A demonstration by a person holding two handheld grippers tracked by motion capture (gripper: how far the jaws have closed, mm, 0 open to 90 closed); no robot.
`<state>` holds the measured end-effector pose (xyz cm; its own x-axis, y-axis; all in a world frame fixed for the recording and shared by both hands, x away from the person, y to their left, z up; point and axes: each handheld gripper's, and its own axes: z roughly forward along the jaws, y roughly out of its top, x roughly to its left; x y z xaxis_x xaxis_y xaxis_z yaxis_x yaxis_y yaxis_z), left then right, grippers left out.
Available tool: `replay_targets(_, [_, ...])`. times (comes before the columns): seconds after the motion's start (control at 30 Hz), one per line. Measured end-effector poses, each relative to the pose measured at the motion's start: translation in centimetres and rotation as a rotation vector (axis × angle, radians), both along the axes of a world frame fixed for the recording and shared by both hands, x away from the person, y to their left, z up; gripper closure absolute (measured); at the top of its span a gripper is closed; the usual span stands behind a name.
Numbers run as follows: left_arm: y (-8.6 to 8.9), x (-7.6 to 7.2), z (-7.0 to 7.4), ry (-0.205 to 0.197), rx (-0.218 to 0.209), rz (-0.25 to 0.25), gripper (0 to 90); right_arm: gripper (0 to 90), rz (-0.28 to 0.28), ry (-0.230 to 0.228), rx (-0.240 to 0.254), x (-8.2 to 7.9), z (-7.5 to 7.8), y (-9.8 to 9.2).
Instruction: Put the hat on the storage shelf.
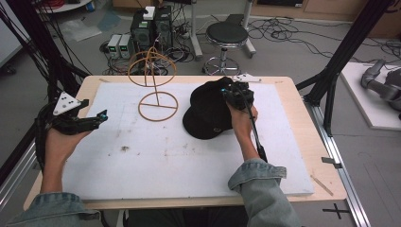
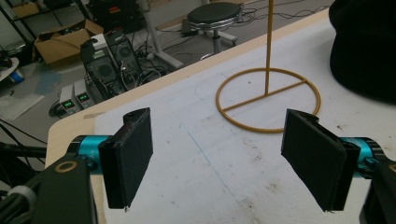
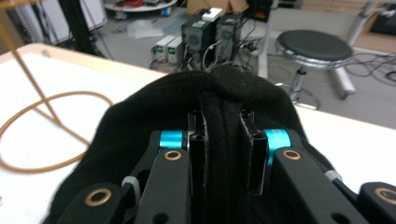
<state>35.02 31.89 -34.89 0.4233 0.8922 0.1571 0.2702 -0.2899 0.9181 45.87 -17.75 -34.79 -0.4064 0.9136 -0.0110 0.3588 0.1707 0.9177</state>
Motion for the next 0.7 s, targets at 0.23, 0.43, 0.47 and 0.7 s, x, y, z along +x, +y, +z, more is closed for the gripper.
replay_targets(0.23, [0.2, 0.1, -0.1, 0.007, 0.004, 0.006, 25.2, 78.5, -0.042, -0.06, 0.026, -0.5, 2.0, -1.7])
replay_targets(0.43, [0.2, 0.1, -0.2, 0.009, 0.005, 0.006, 25.2, 78.6, -0.061, -0.084, 0.049, -0.8, 3.3, -2.9])
replay_targets(0.47, [0.3, 0.1, -0.2, 0.011, 0.01, 0.007, 25.2, 78.7, -0.064, -0.091, 0.052, -0.9, 3.6, -3.1])
replay_targets(0.7, [0.5, 0.1, -0.3, 0.012, 0.003, 0.012, 25.3, 78.7, -0.055, -0.144, 0.077, -1.6, 6.7, -3.8])
